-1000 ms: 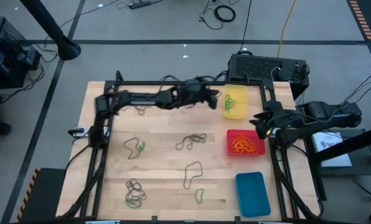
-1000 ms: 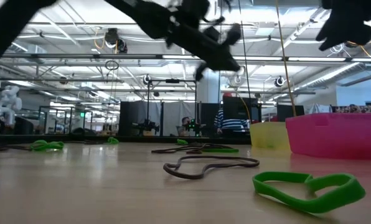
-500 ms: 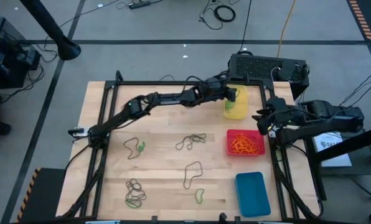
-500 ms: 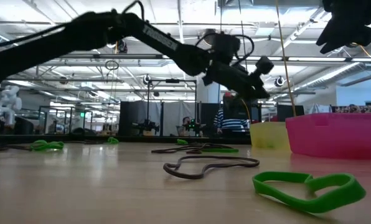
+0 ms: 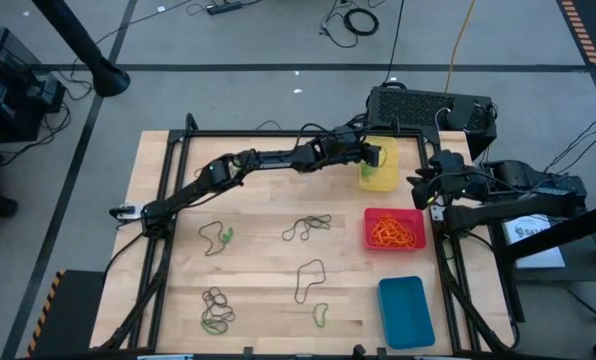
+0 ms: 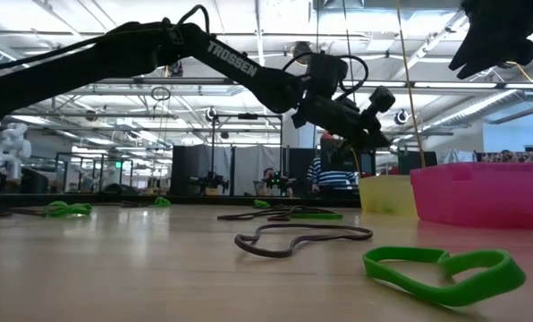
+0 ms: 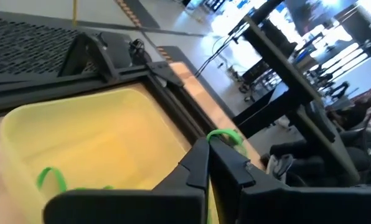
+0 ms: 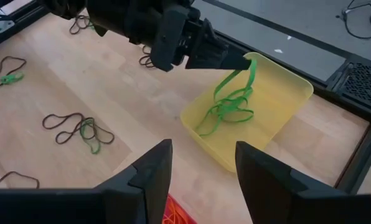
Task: Sort rubber bands into baskets
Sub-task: Put the green rubber band into the yellow bin
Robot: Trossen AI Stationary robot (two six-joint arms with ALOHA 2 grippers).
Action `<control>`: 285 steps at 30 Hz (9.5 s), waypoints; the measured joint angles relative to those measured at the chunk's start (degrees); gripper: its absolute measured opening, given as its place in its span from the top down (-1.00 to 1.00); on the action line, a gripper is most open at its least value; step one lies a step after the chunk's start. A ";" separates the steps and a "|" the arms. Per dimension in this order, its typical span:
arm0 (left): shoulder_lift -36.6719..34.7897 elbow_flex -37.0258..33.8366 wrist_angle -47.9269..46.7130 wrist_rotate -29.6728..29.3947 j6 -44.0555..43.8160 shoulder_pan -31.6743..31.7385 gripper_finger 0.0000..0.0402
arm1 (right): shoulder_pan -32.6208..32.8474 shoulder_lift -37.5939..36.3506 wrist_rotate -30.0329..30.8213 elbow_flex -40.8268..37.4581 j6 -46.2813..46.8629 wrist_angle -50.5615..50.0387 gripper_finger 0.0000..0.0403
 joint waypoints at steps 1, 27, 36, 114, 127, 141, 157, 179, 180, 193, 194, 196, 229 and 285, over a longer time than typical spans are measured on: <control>0.00 -0.01 -0.78 0.00 0.26 0.00 0.92 | -0.12 0.00 -0.04 0.00 -0.02 0.20 0.16; -0.31 3.98 -14.34 19.55 1.48 1.34 0.09 | -0.26 0.02 -6.96 0.00 1.33 6.83 0.16; -7.62 7.55 -38.27 21.17 14.26 -0.49 0.17 | -0.17 0.02 -16.05 -0.01 -1.41 10.54 0.16; -47.22 -63.05 -50.51 -1.90 34.46 31.47 0.24 | -17.92 36.54 -42.28 -0.02 0.00 68.18 0.16; -44.52 -63.48 -49.99 1.33 34.42 32.28 0.24 | -17.88 36.57 -42.10 -0.02 -0.36 68.10 0.16; -44.52 -63.48 -48.65 1.84 34.46 32.28 0.45 | -17.88 36.57 -42.11 -0.02 -3.37 67.99 0.16; -44.61 -66.64 -46.06 1.79 34.98 32.26 0.63 | -16.83 36.57 -42.36 -0.02 -3.02 67.97 0.16; -62.30 -66.13 -42.94 3.68 37.84 28.63 0.99 | -16.63 36.58 -42.38 -0.02 -1.68 68.10 0.16; -63.16 -66.13 -42.28 4.98 37.46 27.73 0.99 | -16.63 36.59 -42.36 -0.02 -1.77 68.10 0.16; -56.87 -65.98 -9.37 14.87 19.47 9.96 0.99 | -16.44 32.68 -39.60 0.07 -5.17 65.17 0.16; -55.09 -65.68 -6.33 15.75 18.27 8.74 0.99 | -16.45 31.64 -38.20 0.07 -5.36 63.39 0.16; -51.21 -63.82 -2.81 17.34 16.82 6.94 0.99 | -16.48 28.63 -34.03 0.07 -5.34 58.07 0.16; -0.31 2.87 -12.19 22.48 18.19 2.82 0.72 | -20.03 16.02 -16.96 0.00 -6.29 10.96 0.16; -10.58 0.52 -71.87 7.63 43.88 18.95 0.34 | -19.19 29.09 -23.12 -0.04 4.35 36.43 0.16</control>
